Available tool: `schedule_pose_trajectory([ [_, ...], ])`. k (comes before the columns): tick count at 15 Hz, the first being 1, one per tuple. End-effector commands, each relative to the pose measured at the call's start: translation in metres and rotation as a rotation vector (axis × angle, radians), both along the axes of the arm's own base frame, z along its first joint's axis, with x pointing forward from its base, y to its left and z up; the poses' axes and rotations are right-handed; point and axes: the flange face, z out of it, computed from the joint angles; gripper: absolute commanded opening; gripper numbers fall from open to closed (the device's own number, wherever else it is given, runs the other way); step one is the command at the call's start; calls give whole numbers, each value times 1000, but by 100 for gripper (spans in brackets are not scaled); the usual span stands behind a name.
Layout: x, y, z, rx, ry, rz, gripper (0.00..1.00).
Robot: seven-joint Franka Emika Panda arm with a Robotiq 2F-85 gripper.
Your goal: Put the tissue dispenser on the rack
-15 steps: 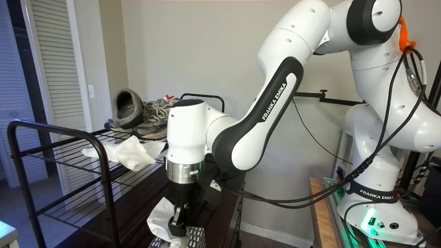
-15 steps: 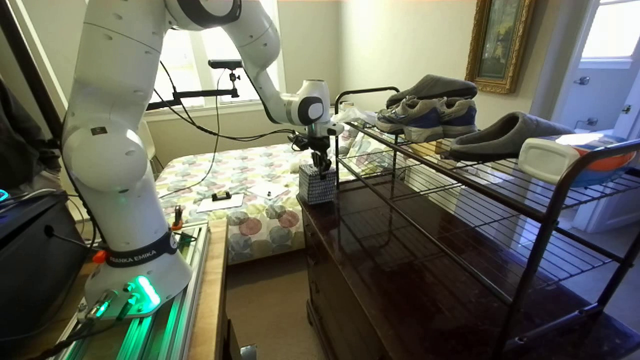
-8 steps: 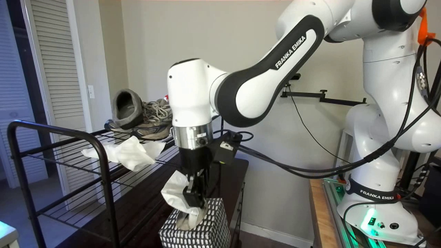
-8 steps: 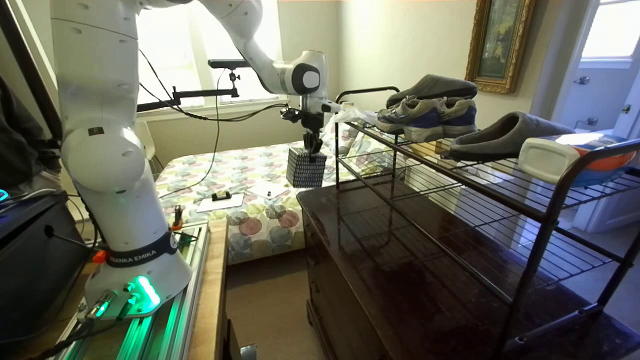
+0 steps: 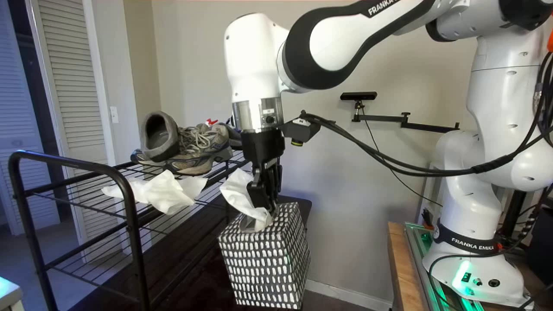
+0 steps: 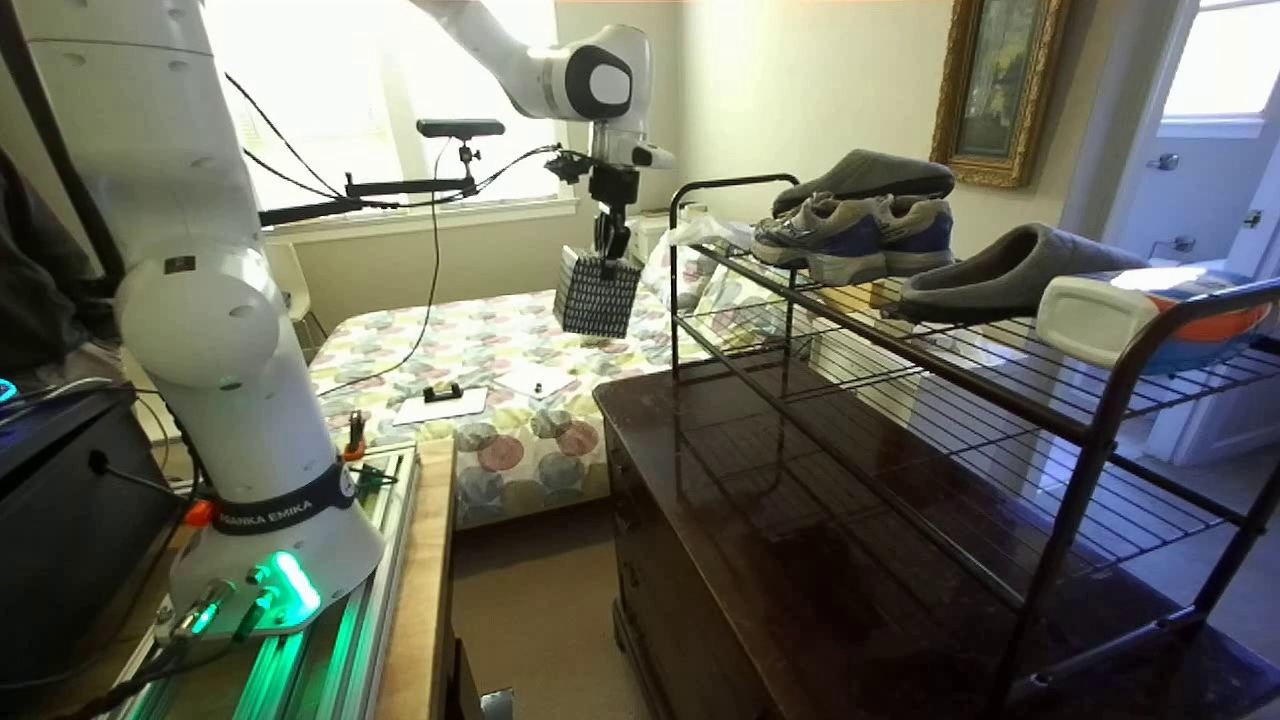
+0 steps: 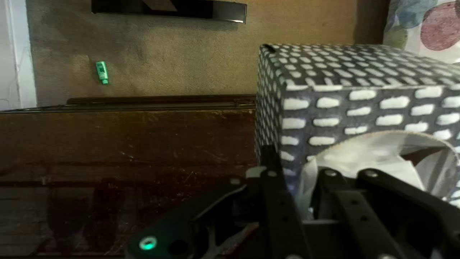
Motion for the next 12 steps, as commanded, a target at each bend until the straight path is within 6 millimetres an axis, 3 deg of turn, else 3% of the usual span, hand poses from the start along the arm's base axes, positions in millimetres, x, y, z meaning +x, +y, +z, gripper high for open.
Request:
schedule_pose_trajectory([
  [1, -14, -2, 39, 44, -23, -3, 2],
  [9, -37, 8, 149, 63, -171, -5, 2],
  [10, -41, 10, 155, 62, -176, 18, 2],
  [12, -38, 11, 144, 65, -172, 26, 7],
])
